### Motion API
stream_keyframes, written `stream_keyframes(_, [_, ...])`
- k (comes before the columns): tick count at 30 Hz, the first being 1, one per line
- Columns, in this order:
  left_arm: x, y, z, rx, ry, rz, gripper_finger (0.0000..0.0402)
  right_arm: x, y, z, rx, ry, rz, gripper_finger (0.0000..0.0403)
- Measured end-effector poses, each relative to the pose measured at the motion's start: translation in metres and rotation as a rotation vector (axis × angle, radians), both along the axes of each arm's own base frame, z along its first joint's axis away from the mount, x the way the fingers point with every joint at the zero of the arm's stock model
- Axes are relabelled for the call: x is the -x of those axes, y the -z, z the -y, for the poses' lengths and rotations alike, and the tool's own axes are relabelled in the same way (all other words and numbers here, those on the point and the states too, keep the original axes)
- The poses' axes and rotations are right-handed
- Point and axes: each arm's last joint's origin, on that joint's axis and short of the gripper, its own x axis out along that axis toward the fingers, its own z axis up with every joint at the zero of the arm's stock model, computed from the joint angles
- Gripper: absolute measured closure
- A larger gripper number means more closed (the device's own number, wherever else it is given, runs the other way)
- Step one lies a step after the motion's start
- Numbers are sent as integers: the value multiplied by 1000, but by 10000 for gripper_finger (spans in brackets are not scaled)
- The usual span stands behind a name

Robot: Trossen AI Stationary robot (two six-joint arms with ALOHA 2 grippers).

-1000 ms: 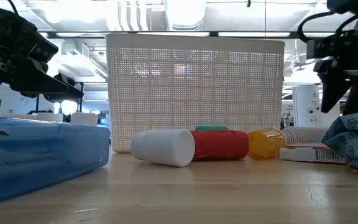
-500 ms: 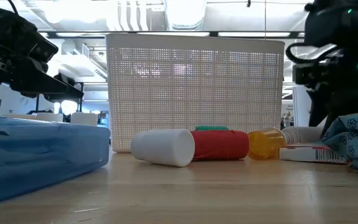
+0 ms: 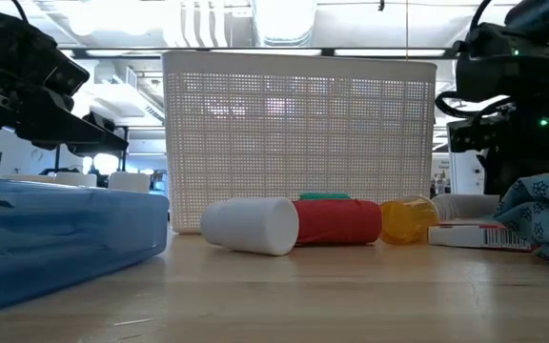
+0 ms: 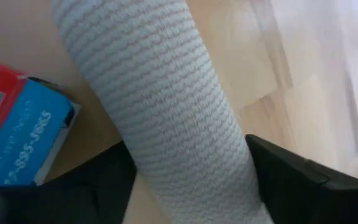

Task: Pick & place medical supplies in basket/bin
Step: Put the white bandage into the white bin

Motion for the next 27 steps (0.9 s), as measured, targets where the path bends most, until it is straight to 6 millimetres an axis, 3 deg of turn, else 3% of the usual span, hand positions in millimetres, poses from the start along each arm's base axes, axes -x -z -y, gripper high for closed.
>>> stream_keyframes(6, [0, 0, 0, 0, 0, 0, 215, 0, 0, -1, -42, -12, -9, 241])
stream_keyframes(10, [0, 0, 0, 0, 0, 0, 215, 1, -5, -3, -98, 7, -8, 287])
stream_keyframes(15, [0, 0, 0, 0, 0, 0, 215, 2, -19, -6, -141, 32, 0, 300])
stream_keyframes(22, [0, 0, 0, 0, 0, 0, 215, 5, -54, -20, -179, -11, 18, 303])
stream_keyframes(27, [0, 0, 0, 0, 0, 0, 215, 0, -84, -37, -431, -70, 44, 303])
